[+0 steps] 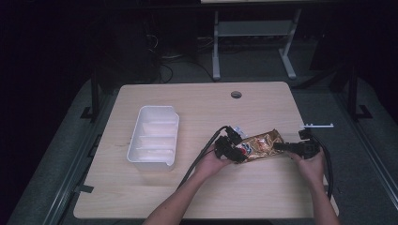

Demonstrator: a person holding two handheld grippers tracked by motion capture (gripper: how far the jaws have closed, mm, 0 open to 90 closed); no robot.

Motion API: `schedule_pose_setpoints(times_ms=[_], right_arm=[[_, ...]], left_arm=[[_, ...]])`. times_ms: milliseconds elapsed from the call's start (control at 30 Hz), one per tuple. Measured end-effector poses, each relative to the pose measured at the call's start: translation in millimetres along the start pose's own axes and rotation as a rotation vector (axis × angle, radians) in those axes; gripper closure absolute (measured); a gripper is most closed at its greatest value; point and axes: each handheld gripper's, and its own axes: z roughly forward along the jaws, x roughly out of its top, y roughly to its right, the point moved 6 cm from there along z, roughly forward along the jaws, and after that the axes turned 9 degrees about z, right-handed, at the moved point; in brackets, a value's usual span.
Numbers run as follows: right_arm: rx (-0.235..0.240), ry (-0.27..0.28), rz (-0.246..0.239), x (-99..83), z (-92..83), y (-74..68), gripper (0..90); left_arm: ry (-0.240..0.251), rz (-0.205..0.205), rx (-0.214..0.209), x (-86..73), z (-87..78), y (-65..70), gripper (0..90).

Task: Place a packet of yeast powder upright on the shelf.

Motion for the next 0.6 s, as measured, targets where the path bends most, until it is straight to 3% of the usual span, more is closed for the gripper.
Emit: schedule_pose_setpoints(times_ms=[167,300,600], right_arm=[[0.023,0.047,-0.031,4.0,-8.2,-5.6,87.8],[0.021,0.068,-0.057,6.3,-12.0,-10.8,88.8],[0.029,0.127,-0.187,13.5,-29.2,-40.9,89.3]], left_arm=[[0.014,-0.01,-0.033,-0.2,-4.3,-0.9,58.5],[0.047,-0.016,-0.03,1.8,-11.2,-1.9,55.8],[0.109,-0.019,-0.005,1.9,-26.5,-10.0,41.8]])
